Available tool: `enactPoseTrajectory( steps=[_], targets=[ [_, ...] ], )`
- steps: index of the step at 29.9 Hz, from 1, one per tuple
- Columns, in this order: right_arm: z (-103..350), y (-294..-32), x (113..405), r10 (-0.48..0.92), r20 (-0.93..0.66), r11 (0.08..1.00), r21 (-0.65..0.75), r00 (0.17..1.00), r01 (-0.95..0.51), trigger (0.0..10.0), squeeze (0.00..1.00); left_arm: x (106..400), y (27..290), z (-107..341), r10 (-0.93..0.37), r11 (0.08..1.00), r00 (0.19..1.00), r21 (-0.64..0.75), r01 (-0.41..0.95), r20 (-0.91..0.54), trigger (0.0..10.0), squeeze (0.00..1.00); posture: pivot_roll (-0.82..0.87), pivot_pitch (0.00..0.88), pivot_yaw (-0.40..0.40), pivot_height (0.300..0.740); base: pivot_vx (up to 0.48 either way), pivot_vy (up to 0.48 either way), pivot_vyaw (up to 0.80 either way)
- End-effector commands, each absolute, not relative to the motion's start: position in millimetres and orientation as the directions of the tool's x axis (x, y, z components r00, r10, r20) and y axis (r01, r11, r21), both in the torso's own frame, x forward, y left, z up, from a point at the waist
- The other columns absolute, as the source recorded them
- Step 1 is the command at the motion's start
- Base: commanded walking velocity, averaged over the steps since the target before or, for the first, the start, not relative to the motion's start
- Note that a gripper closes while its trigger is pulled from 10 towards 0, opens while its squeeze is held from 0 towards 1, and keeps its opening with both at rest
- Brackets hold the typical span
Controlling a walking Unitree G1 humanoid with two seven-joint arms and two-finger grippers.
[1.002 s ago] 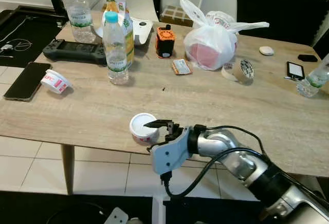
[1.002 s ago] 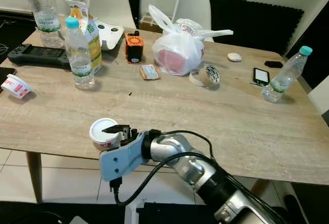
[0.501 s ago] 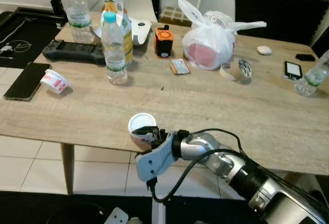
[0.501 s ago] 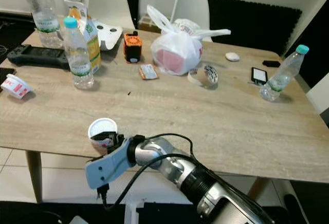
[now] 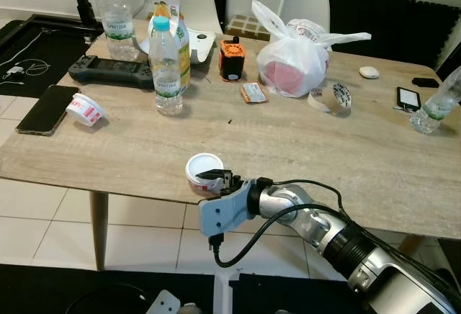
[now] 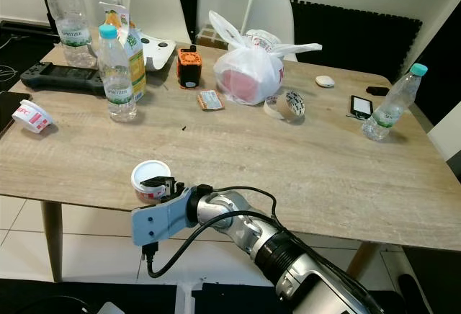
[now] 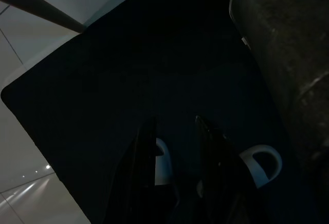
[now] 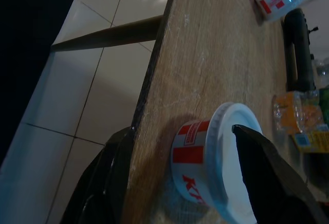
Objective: Restocking fridge
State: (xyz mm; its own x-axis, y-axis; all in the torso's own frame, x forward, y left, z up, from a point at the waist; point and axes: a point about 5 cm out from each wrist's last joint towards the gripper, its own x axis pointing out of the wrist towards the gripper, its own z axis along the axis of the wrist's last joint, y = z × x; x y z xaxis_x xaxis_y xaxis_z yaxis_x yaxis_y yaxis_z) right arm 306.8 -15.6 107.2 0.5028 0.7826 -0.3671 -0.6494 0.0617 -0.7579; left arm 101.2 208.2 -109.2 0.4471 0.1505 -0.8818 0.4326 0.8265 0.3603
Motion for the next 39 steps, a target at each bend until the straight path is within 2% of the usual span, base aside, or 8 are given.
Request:
enactPoseTrajectory(
  steps=[1,4,21,22,23,27,29,39],
  targets=[
    [111.2,-44.0,326.1,0.703,-0.333,0.218,-0.740,0.628,-0.637,2.6,0.00,92.0,184.5,-114.6,0.074,0.837,0.423,0.287,0.466,-0.903,10.0,0.28,0.00,0.073,-0.145,0.740,0.000,0.000,0.00],
    [110.7,-45.9,327.6,0.700,-0.332,0.249,-0.716,0.632,-0.652,0.0,0.00,91.4,184.9,-114.7,0.075,0.837,0.422,0.287,0.466,-0.904,10.0,0.28,0.00,0.076,-0.146,0.740,0.000,0.000,0.00],
    [122.4,-50.3,334.4,0.728,-0.301,0.368,-0.587,0.616,-0.722,0.0,0.00,93.0,185.6,-114.3,0.075,0.835,0.423,0.289,0.468,-0.903,10.0,0.28,0.00,0.079,-0.146,0.740,0.000,0.000,0.00],
    [124.2,-49.7,334.1,0.733,-0.298,0.363,-0.589,0.611,-0.722,3.5,0.00,93.3,185.4,-114.3,0.075,0.835,0.423,0.289,0.468,-0.903,10.0,0.28,0.00,0.078,-0.146,0.740,0.000,0.000,0.00],
    [126.0,-48.7,333.4,0.741,-0.298,0.353,-0.590,0.602,-0.727,9.6,0.00,93.5,185.2,-114.3,0.074,0.835,0.424,0.288,0.468,-0.903,10.0,0.28,0.00,0.077,-0.146,0.740,0.000,0.000,0.00],
    [134.2,-46.5,330.2,0.769,-0.293,0.310,-0.607,0.569,-0.732,10.0,0.00,94.0,184.6,-114.2,0.074,0.836,0.425,0.288,0.467,-0.902,10.0,0.28,0.00,0.080,-0.147,0.740,0.000,0.000,0.00],
    [142.5,-46.4,327.2,0.794,-0.286,0.287,-0.600,0.536,-0.747,10.0,1.00,94.3,184.0,-114.2,0.073,0.835,0.426,0.289,0.468,-0.902,10.0,0.28,0.00,0.080,-0.148,0.740,0.000,0.000,0.00],
    [164.6,-55.8,308.5,0.856,-0.332,0.163,-0.555,0.397,-0.816,10.0,1.00,94.5,182.1,-114.4,0.071,0.835,0.426,0.288,0.469,-0.902,10.0,0.28,-0.01,0.087,-0.152,0.740,0.000,0.000,0.00]
  ],
)
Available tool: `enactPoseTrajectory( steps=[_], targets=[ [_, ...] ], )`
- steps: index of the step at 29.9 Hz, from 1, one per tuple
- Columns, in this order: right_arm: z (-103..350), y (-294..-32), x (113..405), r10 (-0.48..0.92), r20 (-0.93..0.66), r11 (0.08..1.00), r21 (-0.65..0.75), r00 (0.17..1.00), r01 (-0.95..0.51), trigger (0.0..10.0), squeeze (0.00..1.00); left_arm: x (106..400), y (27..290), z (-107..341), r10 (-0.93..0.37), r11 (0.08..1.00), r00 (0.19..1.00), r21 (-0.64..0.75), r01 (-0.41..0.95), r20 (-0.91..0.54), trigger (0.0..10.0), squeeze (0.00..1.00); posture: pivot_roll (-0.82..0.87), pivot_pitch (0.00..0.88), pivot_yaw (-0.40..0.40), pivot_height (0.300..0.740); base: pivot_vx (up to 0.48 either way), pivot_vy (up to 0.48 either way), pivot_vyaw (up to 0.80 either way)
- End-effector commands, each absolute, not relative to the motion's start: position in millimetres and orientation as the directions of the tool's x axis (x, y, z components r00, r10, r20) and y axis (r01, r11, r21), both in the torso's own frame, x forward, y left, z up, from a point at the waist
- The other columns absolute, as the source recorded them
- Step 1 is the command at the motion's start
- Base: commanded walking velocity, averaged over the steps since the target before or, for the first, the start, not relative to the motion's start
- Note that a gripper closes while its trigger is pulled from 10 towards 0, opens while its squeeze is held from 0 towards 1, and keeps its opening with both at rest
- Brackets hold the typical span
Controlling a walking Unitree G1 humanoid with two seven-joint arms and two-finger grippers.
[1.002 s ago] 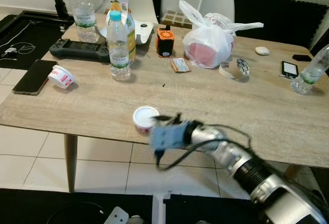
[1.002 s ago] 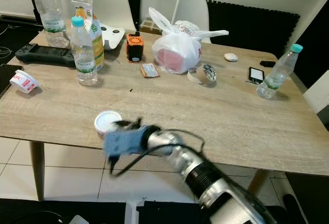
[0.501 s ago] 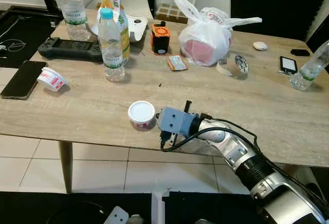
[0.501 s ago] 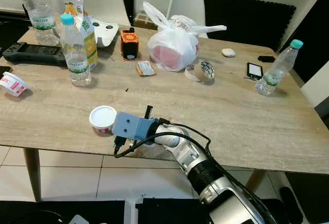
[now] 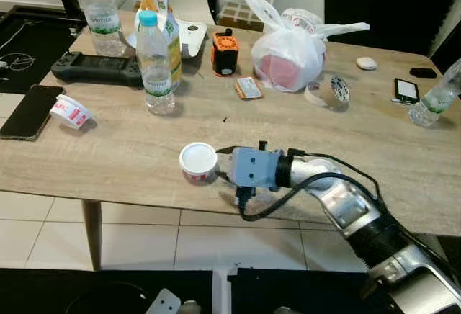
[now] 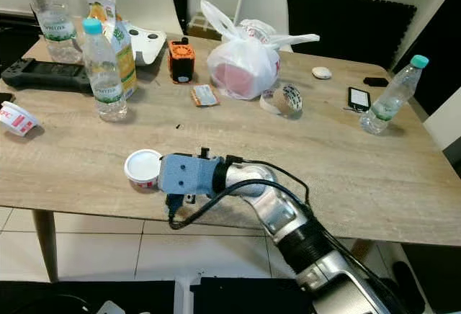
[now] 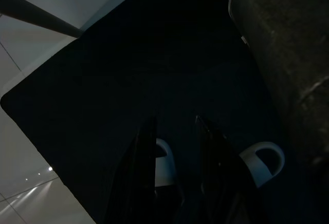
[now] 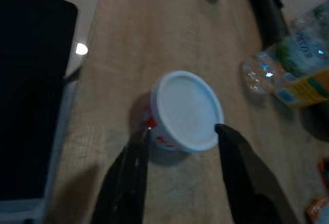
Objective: Restocking fridge
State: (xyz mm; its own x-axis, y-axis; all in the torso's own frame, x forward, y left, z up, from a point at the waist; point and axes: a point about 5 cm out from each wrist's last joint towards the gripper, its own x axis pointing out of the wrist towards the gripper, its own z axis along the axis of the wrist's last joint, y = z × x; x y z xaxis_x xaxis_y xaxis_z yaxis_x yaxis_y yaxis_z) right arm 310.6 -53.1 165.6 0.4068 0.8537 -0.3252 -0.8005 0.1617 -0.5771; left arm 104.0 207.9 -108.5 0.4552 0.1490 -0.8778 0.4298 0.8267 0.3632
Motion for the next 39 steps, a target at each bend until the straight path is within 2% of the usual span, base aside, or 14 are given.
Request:
enactPoseTrajectory(
  steps=[1,2,3,4,14,26,27,28,35,39],
  targets=[
    [161.4,-55.9,309.7,0.846,-0.354,0.152,-0.556,0.398,-0.817,10.0,1.00,94.6,181.7,-114.4,0.068,0.833,0.426,0.286,0.473,-0.902,10.0,0.28,-0.01,0.086,-0.153,0.740,0.000,0.000,0.00],
    [161.4,-55.9,309.7,0.846,-0.354,0.152,-0.556,0.398,-0.817,10.0,1.00,94.6,181.7,-114.4,0.068,0.833,0.426,0.286,0.473,-0.902,10.0,0.28,-0.01,0.086,-0.153,0.740,0.000,0.000,0.00],
    [159.2,-55.3,311.3,0.840,-0.361,0.152,-0.560,0.406,-0.814,10.0,0.64,94.6,181.5,-114.5,0.068,0.833,0.426,0.286,0.474,-0.902,10.0,0.28,-0.01,0.085,-0.154,0.740,0.000,0.000,0.00],
    [156.6,-53.9,312.9,0.834,-0.367,0.151,-0.567,0.413,-0.809,10.0,0.00,94.5,181.3,-114.5,0.067,0.833,0.426,0.286,0.473,-0.902,10.0,0.28,0.00,0.084,-0.155,0.740,0.000,0.000,0.00],
    [139.8,-20.0,318.4,0.817,-0.403,0.128,-0.571,0.413,-0.811,10.0,0.00,92.3,180.5,-115.0,0.068,0.834,0.426,0.286,0.472,-0.902,10.0,0.28,0.02,0.085,-0.155,0.740,0.000,0.000,0.00],
    [128.3,-18.4,332.2,0.757,-0.446,0.155,-0.588,0.478,-0.794,10.0,0.00,89.0,179.6,-115.8,0.074,0.839,0.419,0.284,0.465,-0.905,10.0,0.28,0.04,0.091,-0.166,0.740,0.000,0.000,0.00],
    [126.7,-19.2,334.0,0.750,-0.450,0.159,-0.589,0.485,-0.792,7.7,0.00,88.8,179.6,-115.8,0.074,0.839,0.419,0.284,0.465,-0.905,10.0,0.28,0.04,0.091,-0.166,0.740,0.000,0.000,0.00],
    [125.2,-20.8,336.8,0.740,-0.451,0.172,-0.589,0.498,-0.789,0.0,0.00,88.7,179.7,-115.8,0.074,0.839,0.419,0.283,0.464,-0.905,10.0,0.29,0.03,0.092,-0.167,0.740,0.000,0.000,0.00],
    [125.9,-21.8,339.6,0.737,-0.429,0.183,-0.617,0.522,-0.765,0.0,0.00,89.3,180.0,-115.7,0.073,0.840,0.420,0.283,0.463,-0.904,10.0,0.28,0.03,0.093,-0.166,0.740,0.000,0.000,0.00],
    [124.8,-21.7,339.9,0.732,-0.407,0.156,-0.681,0.547,-0.716,0.0,0.00,90.5,180.8,-115.3,0.073,0.840,0.421,0.283,0.462,-0.904,10.0,0.28,0.03,0.093,-0.167,0.740,0.000,0.000,0.00]
  ],
)
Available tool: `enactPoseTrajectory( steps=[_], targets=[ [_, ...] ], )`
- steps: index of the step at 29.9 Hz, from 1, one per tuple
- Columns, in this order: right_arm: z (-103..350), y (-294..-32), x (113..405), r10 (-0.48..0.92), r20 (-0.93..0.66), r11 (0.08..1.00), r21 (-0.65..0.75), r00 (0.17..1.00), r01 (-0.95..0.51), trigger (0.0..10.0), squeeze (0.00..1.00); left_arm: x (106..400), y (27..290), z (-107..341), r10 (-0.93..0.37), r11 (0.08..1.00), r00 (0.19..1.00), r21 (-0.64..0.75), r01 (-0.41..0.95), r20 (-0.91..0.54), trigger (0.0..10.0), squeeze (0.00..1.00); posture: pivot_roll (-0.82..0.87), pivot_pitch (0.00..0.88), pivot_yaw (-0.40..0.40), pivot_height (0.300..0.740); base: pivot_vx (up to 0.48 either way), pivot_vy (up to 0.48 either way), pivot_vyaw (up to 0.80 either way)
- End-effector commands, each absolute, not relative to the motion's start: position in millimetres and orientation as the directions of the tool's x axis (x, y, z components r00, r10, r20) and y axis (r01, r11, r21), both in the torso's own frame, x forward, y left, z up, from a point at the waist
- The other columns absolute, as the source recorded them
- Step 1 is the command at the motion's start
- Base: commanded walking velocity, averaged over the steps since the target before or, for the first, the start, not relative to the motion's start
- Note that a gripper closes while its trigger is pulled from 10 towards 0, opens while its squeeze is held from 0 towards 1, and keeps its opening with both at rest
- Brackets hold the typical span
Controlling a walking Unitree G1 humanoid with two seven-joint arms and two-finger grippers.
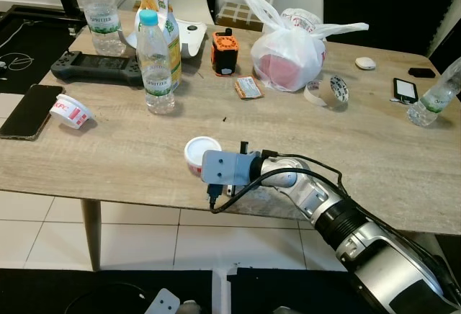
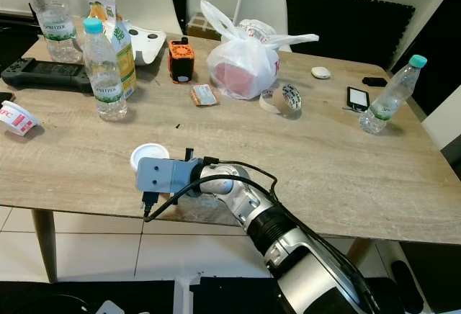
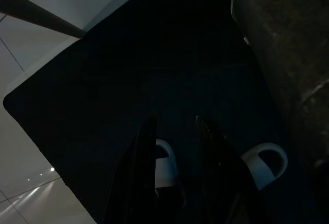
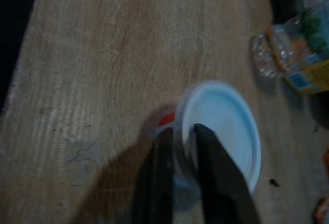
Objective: Restocking fridge
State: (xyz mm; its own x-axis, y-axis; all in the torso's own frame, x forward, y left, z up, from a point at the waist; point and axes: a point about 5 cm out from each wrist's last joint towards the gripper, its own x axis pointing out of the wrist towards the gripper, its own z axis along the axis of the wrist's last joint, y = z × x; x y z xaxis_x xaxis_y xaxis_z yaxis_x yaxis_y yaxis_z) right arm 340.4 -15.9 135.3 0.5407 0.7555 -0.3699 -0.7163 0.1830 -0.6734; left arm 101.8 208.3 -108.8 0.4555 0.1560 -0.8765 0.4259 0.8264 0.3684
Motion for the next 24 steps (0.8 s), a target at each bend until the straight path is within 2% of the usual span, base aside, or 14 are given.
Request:
enactPoseTrajectory(
  steps=[1,7,12,13,14,19,20,21,23,24],
  targets=[
    [124.8,-21.7,339.9,0.732,-0.407,0.156,-0.681,0.547,-0.716,0.0,0.00,90.5,180.8,-115.3,0.073,0.840,0.421,0.283,0.462,-0.904,10.0,0.28,0.03,0.093,-0.167,0.740,0.000,0.000,0.00],
    [125.1,-23.9,341.0,0.731,-0.386,0.135,-0.726,0.563,-0.674,0.0,0.00,91.0,181.6,-115.2,0.075,0.841,0.421,0.284,0.460,-0.904,10.0,0.28,0.03,0.092,-0.166,0.740,0.000,0.000,0.00],
    [131.2,-27.0,344.6,0.728,-0.341,0.170,-0.751,0.595,-0.638,0.0,0.00,91.3,182.6,-115.1,0.076,0.841,0.421,0.285,0.460,-0.904,10.0,0.28,0.02,0.094,-0.163,0.740,0.000,0.000,0.00],
    [134.6,-28.9,346.2,0.723,-0.322,0.186,-0.761,0.611,-0.621,1.2,0.00,91.3,182.8,-115.0,0.077,0.840,0.421,0.286,0.461,-0.904,10.0,0.28,0.02,0.094,-0.162,0.740,0.000,0.000,0.00],
    [138.3,-31.2,347.7,0.721,-0.299,0.197,-0.777,0.626,-0.598,10.0,0.00,91.3,183.1,-115.0,0.077,0.840,0.421,0.286,0.461,-0.904,10.0,0.28,0.02,0.094,-0.160,0.740,0.000,0.000,0.00],
    [163.3,-49.9,356.1,0.686,-0.150,0.313,-0.822,0.712,-0.475,10.0,0.00,91.8,184.5,-114.7,0.078,0.837,0.422,0.289,0.465,-0.903,10.0,0.27,0.01,0.095,-0.156,0.740,0.000,0.000,0.00],
    [163.3,-49.9,356.1,0.686,-0.150,0.313,-0.822,0.712,-0.475,10.0,0.00,91.8,184.5,-114.7,0.078,0.837,0.422,0.289,0.465,-0.903,10.0,0.27,0.01,0.095,-0.156,0.740,0.000,0.000,0.00],
    [172.9,-61.1,359.5,0.655,-0.098,0.362,-0.830,0.749,-0.425,10.0,0.00,92.0,185.3,-114.6,0.079,0.836,0.422,0.291,0.466,-0.903,10.0,0.28,0.01,0.097,-0.153,0.740,0.000,0.000,0.00],
    [183.1,-77.9,362.5,0.609,-0.050,0.405,-0.839,0.792,-0.364,10.0,0.00,92.1,186.0,-114.5,0.080,0.835,0.422,0.292,0.466,-0.903,10.0,0.28,0.01,0.099,-0.152,0.740,0.000,0.000,0.00],
    [183.1,-77.9,362.5,0.609,-0.050,0.405,-0.839,0.792,-0.364,10.0,0.00,92.1,186.0,-114.5,0.080,0.835,0.422,0.292,0.466,-0.903,10.0,0.28,0.01,0.099,-0.152,0.740,0.000,0.000,0.00]
  ],
)
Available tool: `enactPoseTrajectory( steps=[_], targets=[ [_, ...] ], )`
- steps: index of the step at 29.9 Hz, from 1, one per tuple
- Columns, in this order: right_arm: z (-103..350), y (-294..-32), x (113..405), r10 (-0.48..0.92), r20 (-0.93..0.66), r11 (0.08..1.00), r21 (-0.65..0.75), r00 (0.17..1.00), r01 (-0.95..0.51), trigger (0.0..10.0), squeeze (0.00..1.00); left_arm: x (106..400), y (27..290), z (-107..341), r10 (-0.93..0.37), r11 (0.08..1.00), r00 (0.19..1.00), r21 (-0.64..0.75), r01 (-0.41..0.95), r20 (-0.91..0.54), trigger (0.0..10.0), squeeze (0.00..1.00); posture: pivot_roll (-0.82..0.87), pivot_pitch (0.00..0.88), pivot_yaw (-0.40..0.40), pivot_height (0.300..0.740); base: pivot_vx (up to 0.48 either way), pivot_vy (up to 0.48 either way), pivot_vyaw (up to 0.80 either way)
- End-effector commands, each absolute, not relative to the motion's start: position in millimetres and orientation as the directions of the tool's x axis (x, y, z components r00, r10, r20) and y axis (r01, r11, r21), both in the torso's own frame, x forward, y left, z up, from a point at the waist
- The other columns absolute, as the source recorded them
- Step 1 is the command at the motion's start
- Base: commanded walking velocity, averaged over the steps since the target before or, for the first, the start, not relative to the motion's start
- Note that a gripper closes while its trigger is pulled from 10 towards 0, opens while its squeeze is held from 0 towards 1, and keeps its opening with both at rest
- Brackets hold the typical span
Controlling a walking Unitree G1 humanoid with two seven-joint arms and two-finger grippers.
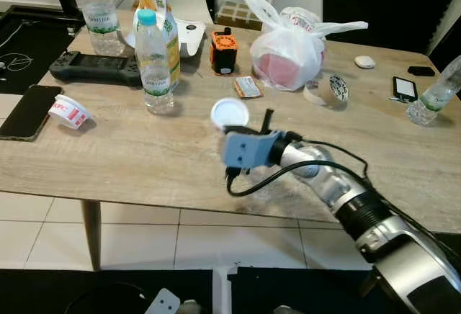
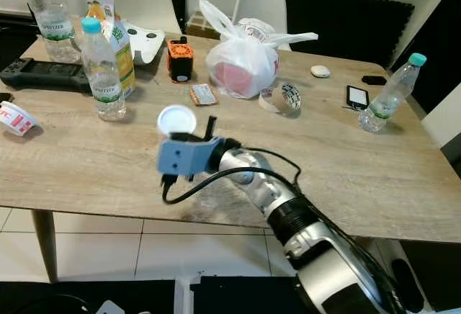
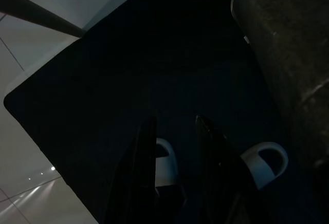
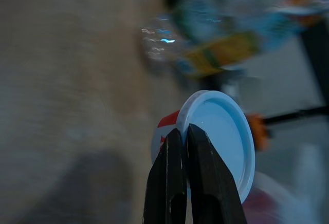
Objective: Restocking fridge
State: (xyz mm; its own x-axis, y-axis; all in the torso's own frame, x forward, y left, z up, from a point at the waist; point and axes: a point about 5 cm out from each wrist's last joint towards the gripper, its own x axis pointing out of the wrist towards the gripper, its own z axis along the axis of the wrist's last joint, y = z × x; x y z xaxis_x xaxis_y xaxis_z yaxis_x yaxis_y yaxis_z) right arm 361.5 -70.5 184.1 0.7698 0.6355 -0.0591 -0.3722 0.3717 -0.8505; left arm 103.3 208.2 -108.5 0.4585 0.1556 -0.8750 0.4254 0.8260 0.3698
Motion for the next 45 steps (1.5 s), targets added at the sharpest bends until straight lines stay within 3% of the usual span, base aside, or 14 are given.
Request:
enactPoseTrajectory(
  steps=[1,9,10,11,16,20,25,29,31,38,41,43,44,45],
  targets=[
    [189.5,-98.7,364.8,0.548,-0.023,0.443,-0.839,0.836,-0.314,10.0,0.00,92.0,186.4,-114.5,0.081,0.835,0.422,0.292,0.466,-0.903,10.0,0.28,0.00,0.102,-0.152,0.740,0.000,0.000,0.00],
    [194.6,-180.5,361.3,0.284,-0.015,0.524,-0.835,0.959,-0.168,10.0,0.00,91.3,186.8,-114.7,0.077,0.830,0.415,0.290,0.477,-0.906,10.0,0.27,-0.03,0.109,-0.136,0.740,0.000,0.000,0.00],
    [193.5,-224.6,355.6,0.111,-0.002,0.534,-0.843,0.994,-0.061,10.0,0.00,91.2,186.4,-114.8,0.072,0.823,0.412,0.287,0.491,-0.908,10.0,0.27,-0.06,0.111,-0.125,0.740,0.000,0.000,0.00],
    [192.8,-241.8,352.6,0.040,0.002,0.533,-0.846,0.999,-0.019,10.0,0.00,91.2,186.2,-114.8,0.070,0.820,0.411,0.287,0.495,-0.909,10.0,0.27,-0.06,0.111,-0.125,0.740,0.000,0.000,0.00],
    [185.9,-293.9,339.9,-0.209,0.034,0.609,-0.777,0.977,0.157,10.0,0.00,91.5,185.3,-114.8,0.066,0.815,0.413,0.288,0.503,-0.908,10.0,0.27,-0.07,0.111,-0.117,0.740,0.000,0.000,0.00],
    [162.2,-345.7,315.7,-0.452,-0.021,0.649,-0.694,0.892,0.312,10.0,0.00,92.0,183.9,-114.7,0.064,0.811,0.420,0.292,0.507,-0.905,10.0,0.28,-0.07,0.109,-0.111,0.740,0.000,0.000,0.00],
    [121.3,-413.2,247.7,-0.688,-0.122,0.513,-0.779,0.716,0.360,10.0,0.00,92.0,182.6,-114.8,0.067,0.811,0.424,0.297,0.504,-0.903,10.0,0.27,-0.07,0.107,-0.118,0.740,0.000,0.000,0.00],
    [113.9,-435.2,218.5,-0.758,-0.122,0.424,-0.839,0.641,0.342,10.0,0.00,91.8,182.5,-114.9,0.068,0.812,0.422,0.296,0.503,-0.904,10.0,0.28,-0.08,0.105,-0.119,0.740,0.000,0.000,0.00],
    [103.0,-461.0,174.8,-0.852,-0.142,0.357,-0.861,0.504,0.361,10.0,0.00,91.6,182.2,-115.1,0.066,0.811,0.418,0.293,0.507,-0.906,10.0,0.27,-0.08,0.104,-0.118,0.740,0.000,0.000,0.00],
    [74.3,-464.9,139.8,-0.872,-0.280,0.423,-0.843,0.401,0.332,10.0,0.00,92.2,181.9,-115.0,0.062,0.809,0.419,0.292,0.511,-0.906,10.0,0.27,-0.08,0.100,-0.111,0.740,0.000,0.000,0.00],
    [11.5,-424.8,123.4,-0.728,-0.565,0.664,-0.721,0.389,0.196,10.0,0.00,93.3,183.3,-114.5,0.065,0.805,0.424,0.299,0.512,-0.903,10.0,0.28,-0.08,0.092,-0.102,0.740,0.000,0.000,0.00],
    [-1.2,-413.5,120.4,-0.686,-0.616,0.709,-0.685,0.387,0.167,10.0,0.00,93.5,183.7,-114.4,0.066,0.805,0.425,0.300,0.512,-0.903,10.0,0.28,-0.08,0.092,-0.102,0.740,0.000,0.000,0.00],
    [-38.1,-372.0,113.6,-0.547,-0.739,0.813,-0.581,0.393,0.040,10.0,0.00,93.6,185.8,-114.1,0.073,0.805,0.428,0.307,0.508,-0.901,10.0,0.27,-0.05,0.088,-0.087,0.740,0.000,0.000,0.00],
    [-38.1,-372.0,113.6,-0.547,-0.739,0.813,-0.581,0.393,0.040,10.0,0.00,93.6,185.8,-114.1,0.073,0.805,0.428,0.307,0.508,-0.901,10.0,0.27,-0.05,0.088,-0.087,0.740,0.000,0.000,0.00]
  ],
)
